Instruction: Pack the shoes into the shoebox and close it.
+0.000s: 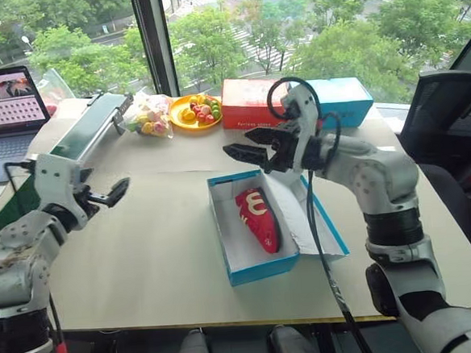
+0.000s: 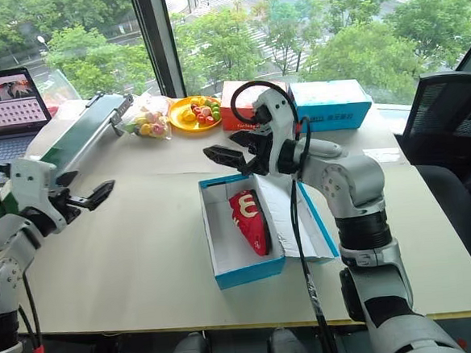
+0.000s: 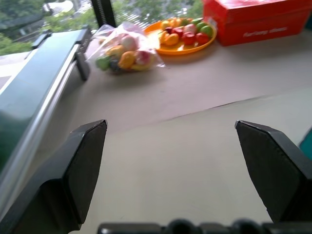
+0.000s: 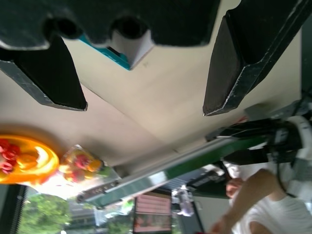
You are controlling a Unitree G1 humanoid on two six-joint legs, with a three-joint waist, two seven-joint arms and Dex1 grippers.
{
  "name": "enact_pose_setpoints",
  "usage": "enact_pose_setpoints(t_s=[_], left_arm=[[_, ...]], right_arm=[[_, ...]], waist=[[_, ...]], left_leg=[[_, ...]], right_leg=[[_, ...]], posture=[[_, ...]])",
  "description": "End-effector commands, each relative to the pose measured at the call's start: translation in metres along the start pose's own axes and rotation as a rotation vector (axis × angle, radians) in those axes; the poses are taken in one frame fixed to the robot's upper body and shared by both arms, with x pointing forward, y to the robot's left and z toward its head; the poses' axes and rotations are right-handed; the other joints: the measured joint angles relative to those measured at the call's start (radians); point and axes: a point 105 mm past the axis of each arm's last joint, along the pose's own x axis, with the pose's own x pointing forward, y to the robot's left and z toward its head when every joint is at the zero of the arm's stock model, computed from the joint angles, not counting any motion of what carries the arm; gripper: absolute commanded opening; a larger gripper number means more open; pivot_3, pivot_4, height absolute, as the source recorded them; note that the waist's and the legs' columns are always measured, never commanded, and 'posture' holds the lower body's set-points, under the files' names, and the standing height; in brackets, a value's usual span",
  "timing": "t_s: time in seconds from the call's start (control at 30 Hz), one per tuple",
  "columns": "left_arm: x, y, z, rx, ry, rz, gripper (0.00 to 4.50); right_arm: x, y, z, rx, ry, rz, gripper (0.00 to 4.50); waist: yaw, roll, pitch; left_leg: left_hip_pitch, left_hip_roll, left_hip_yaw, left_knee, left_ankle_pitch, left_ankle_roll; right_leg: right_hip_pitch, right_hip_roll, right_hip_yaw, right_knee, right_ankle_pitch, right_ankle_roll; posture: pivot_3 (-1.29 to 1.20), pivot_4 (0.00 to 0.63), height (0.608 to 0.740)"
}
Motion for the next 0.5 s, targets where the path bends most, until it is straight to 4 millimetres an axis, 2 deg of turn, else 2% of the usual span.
enact_pose_setpoints(t_s=[0.03,0.1,0.17,0.3,0.5], left_arm=[[-0.009,0.045,0.003,0.003,-0.034,0.201,4.50],[-0.013,0.066,-0.004,-0.019,-0.033,0.291,4.50],[-0.012,0.066,-0.007,-0.018,-0.041,0.287,4.50],[-0.008,0.064,-0.015,-0.034,-0.054,0.268,4.50],[-0.003,0.074,-0.020,-0.106,-0.076,0.255,4.50]], right_arm=[[0.000,0.013,-0.001,-0.054,-0.013,0.060,4.48],[0.005,0.004,-0.016,-0.123,0.012,-0.003,4.48],[0.010,-0.003,-0.027,-0.197,0.032,-0.051,4.48],[0.014,-0.010,-0.028,-0.153,-0.026,-0.089,4.48],[0.016,-0.010,-0.039,-0.200,-0.005,-0.084,4.48]], waist=[[0.001,0.000,0.000],[0.001,0.000,0.000],[0.002,0.000,0.000],[0.005,0.000,0.000],[0.006,0.000,0.000]], left_leg=[[0.000,0.000,0.000,0.000,0.000,0.000],[0.000,0.000,0.000,0.001,0.000,0.000],[0.001,0.000,0.000,0.000,0.000,0.000],[-0.001,0.000,0.000,0.000,0.000,0.000],[-0.001,0.000,0.000,0.000,0.000,0.000]], right_leg=[[0.000,0.000,0.000,0.000,0.000,0.000],[0.000,0.000,0.000,0.001,0.000,0.000],[0.000,0.000,0.000,0.001,0.000,0.000],[-0.001,0.000,-0.001,0.000,0.000,0.000],[-0.001,0.000,-0.001,0.001,0.000,-0.001]], posture=[[0.00,0.150,0.739],[0.00,0.150,0.739],[0.00,0.150,0.739],[0.00,0.150,0.739],[0.00,0.150,0.739]])
